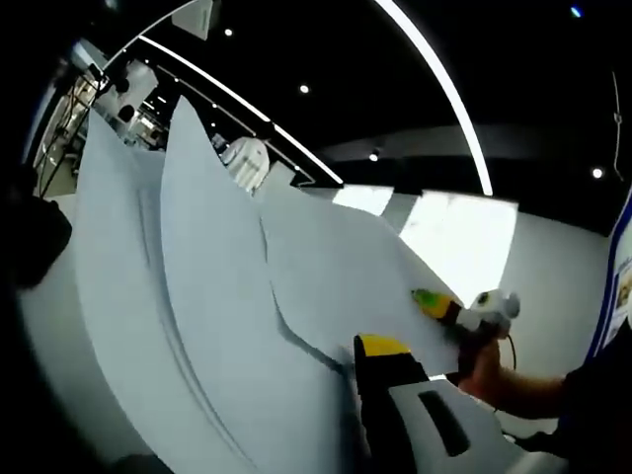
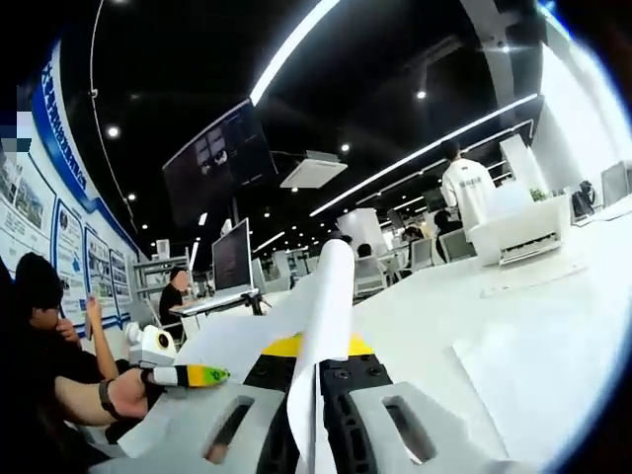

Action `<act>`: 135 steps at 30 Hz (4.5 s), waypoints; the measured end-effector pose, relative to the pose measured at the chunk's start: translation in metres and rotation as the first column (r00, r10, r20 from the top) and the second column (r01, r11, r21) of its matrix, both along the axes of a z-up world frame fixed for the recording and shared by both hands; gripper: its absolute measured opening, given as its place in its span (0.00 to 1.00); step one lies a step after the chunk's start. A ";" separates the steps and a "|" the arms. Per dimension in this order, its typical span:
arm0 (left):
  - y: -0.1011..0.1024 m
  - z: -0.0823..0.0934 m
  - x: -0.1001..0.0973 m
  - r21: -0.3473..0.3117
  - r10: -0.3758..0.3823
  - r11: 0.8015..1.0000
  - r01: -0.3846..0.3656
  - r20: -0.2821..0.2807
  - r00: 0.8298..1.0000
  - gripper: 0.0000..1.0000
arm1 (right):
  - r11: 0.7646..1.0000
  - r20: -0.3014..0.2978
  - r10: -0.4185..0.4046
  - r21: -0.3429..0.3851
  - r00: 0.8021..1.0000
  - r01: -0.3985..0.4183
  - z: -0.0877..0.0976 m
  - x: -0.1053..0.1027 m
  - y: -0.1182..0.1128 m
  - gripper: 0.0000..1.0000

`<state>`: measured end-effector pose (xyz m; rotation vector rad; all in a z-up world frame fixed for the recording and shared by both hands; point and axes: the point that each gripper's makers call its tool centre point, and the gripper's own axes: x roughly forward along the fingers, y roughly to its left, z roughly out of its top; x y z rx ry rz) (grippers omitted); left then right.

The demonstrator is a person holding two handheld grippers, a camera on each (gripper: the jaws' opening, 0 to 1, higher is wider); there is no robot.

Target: Organize the stack of printing papers by aligning and flattening the scattered papers on the table

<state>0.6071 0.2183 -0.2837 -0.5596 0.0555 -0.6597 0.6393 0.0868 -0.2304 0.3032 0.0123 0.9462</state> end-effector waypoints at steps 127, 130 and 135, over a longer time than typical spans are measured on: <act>-0.004 -0.001 -0.003 0.045 -0.006 0.999 0.005 0.025 1.000 0.11 | 0.787 -0.378 0.542 -0.085 0.751 -0.611 -0.028 0.079 0.003 0.03; -0.002 -0.001 -0.002 0.040 0.002 0.999 -0.003 0.021 1.000 0.11 | 0.781 -0.378 0.576 -0.008 0.725 -0.625 -0.020 0.065 0.002 0.00; 0.002 0.000 0.000 0.021 0.024 0.999 -0.024 0.011 1.000 0.12 | 0.792 -0.300 0.595 0.066 0.746 -0.606 -0.010 0.039 0.005 0.00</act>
